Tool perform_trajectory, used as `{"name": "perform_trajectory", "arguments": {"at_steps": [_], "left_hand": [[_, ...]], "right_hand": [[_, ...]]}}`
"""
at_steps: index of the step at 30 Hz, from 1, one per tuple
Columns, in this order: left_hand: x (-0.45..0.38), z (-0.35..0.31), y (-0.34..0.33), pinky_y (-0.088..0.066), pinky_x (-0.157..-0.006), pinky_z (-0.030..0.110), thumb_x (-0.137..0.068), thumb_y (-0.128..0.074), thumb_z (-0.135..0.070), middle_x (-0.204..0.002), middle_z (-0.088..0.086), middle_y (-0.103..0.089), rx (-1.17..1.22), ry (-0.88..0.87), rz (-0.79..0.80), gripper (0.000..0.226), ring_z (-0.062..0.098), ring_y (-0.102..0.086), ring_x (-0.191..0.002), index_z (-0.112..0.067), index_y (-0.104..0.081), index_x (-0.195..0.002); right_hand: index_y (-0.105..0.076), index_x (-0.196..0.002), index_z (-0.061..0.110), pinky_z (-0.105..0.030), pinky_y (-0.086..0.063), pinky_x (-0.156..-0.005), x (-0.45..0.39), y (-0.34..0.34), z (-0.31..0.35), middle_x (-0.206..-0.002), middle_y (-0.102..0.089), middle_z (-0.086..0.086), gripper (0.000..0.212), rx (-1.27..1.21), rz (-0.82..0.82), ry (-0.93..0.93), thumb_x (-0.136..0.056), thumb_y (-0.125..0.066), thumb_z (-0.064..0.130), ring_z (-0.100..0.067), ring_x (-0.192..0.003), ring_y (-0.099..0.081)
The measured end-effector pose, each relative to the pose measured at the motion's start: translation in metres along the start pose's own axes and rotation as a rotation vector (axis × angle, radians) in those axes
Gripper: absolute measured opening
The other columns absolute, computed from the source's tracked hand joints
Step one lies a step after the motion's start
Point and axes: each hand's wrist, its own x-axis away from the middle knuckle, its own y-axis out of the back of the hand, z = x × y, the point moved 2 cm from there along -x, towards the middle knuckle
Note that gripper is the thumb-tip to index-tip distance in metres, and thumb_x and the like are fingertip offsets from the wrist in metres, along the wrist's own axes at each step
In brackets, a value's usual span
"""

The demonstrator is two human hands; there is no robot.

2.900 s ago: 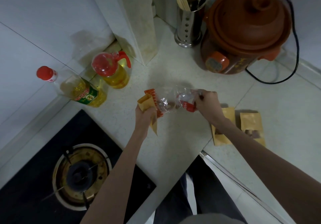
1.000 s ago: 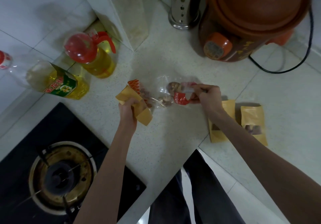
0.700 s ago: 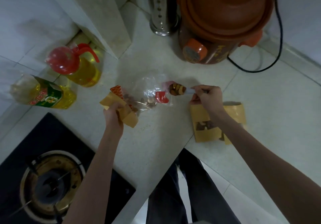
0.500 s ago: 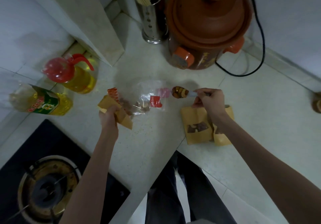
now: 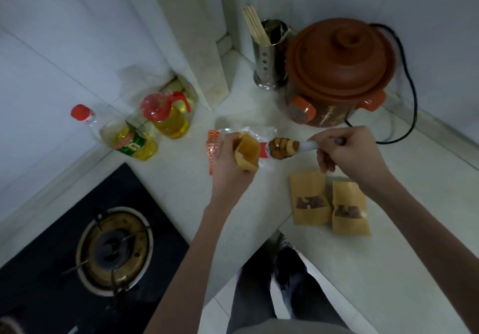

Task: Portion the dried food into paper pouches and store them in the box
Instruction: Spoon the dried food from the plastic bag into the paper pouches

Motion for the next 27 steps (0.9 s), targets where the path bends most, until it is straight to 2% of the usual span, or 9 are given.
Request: {"name": "perform_trajectory", "arguments": {"at_steps": [4, 10, 12, 15, 17, 20, 22, 24, 27], "left_hand": [[0.008, -0.019, -0.001, -0.049, -0.083, 0.048, -0.073, -0.065, -0.029, -0.098, -0.005, -0.053, -0.038, -0.075, -0.028, 0.036, 0.020, -0.051, -0.091, -0.017, -0.052, -0.104], [0.021, -0.033, -0.003, -0.043, -0.100, 0.046, -0.072, -0.060, -0.037, -0.103, -0.006, -0.057, -0.101, -0.125, -0.065, 0.044, 0.011, -0.052, -0.097, -0.020, -0.047, -0.111], [0.025, -0.035, -0.001, -0.042, -0.100, 0.042, -0.074, -0.058, -0.040, -0.102, -0.004, -0.058, -0.112, -0.130, -0.073, 0.044, 0.013, -0.053, -0.097, -0.021, -0.045, -0.111], [0.029, -0.036, 0.002, -0.046, -0.095, 0.045, -0.076, -0.057, -0.043, -0.103, -0.001, -0.059, -0.110, -0.134, -0.078, 0.044, 0.016, -0.056, -0.095, -0.018, -0.046, -0.111], [0.031, -0.035, 0.003, -0.047, -0.094, 0.047, -0.077, -0.059, -0.043, -0.104, -0.002, -0.059, -0.092, -0.113, -0.086, 0.046, 0.016, -0.057, -0.096, -0.015, -0.048, -0.112], [0.032, -0.030, 0.006, -0.050, -0.090, 0.051, -0.075, -0.064, -0.037, -0.105, -0.002, -0.059, -0.032, -0.067, -0.099, 0.047, 0.019, -0.060, -0.098, -0.014, -0.049, -0.113], [0.033, -0.022, 0.009, -0.054, -0.082, 0.049, -0.073, -0.070, -0.032, -0.102, -0.002, -0.061, 0.047, 0.009, -0.082, 0.047, 0.021, -0.062, -0.093, -0.018, -0.050, -0.113], [0.037, -0.014, 0.013, -0.057, -0.077, 0.037, -0.070, -0.076, -0.029, -0.103, -0.007, -0.060, 0.106, 0.105, -0.087, 0.052, 0.016, -0.062, -0.092, -0.031, -0.048, -0.114], [0.046, 0.007, 0.014, -0.055, -0.069, 0.020, -0.071, -0.079, -0.024, -0.101, -0.012, -0.057, 0.204, 0.244, -0.101, 0.059, 0.009, -0.060, -0.091, -0.048, -0.042, -0.110]], "right_hand": [[-0.071, -0.081, 0.001, -0.017, -0.041, -0.038, 0.013, 0.000, 0.027, -0.053, -0.060, -0.014, 0.020, 0.095, 0.038, 0.058, -0.091, -0.053, 0.001, -0.010, -0.032, -0.048], [-0.072, -0.071, 0.010, -0.009, -0.037, -0.041, 0.023, -0.010, 0.052, -0.047, -0.057, 0.006, 0.021, 0.396, 0.019, 0.287, -0.084, -0.057, 0.004, -0.007, -0.039, -0.051], [-0.069, -0.065, 0.008, -0.008, -0.037, -0.045, 0.029, -0.017, 0.063, -0.045, -0.049, 0.009, 0.020, 0.535, -0.011, 0.449, -0.082, -0.060, 0.003, -0.009, -0.040, -0.046], [-0.067, -0.063, 0.002, -0.019, -0.039, -0.049, 0.040, -0.027, 0.076, -0.045, -0.054, -0.003, 0.017, 0.613, -0.005, 0.624, -0.079, -0.062, 0.001, -0.014, -0.041, -0.048], [-0.070, -0.068, 0.003, -0.010, -0.037, -0.046, 0.044, -0.032, 0.081, -0.046, -0.054, 0.004, 0.014, 0.566, 0.023, 0.678, -0.080, -0.063, 0.002, -0.008, -0.047, -0.053], [-0.074, -0.077, 0.001, -0.007, -0.032, -0.042, 0.045, -0.038, 0.082, -0.049, -0.059, -0.001, 0.015, 0.468, 0.049, 0.683, -0.085, -0.061, 0.000, -0.005, -0.052, -0.055], [-0.074, -0.082, 0.004, -0.008, -0.032, -0.042, 0.044, -0.040, 0.077, -0.052, -0.058, 0.010, 0.016, 0.378, 0.041, 0.643, -0.088, -0.060, 0.003, -0.004, -0.048, -0.054], [-0.073, -0.087, 0.012, -0.008, -0.034, -0.043, 0.038, -0.038, 0.065, -0.050, -0.055, 0.021, 0.015, 0.247, 0.024, 0.556, -0.090, -0.059, 0.007, -0.004, -0.045, -0.054], [-0.072, -0.088, 0.014, -0.012, -0.037, -0.043, 0.021, -0.034, 0.038, -0.049, -0.060, 0.013, 0.015, 0.092, -0.037, 0.395, -0.092, -0.057, 0.014, -0.006, -0.041, -0.051]]}}
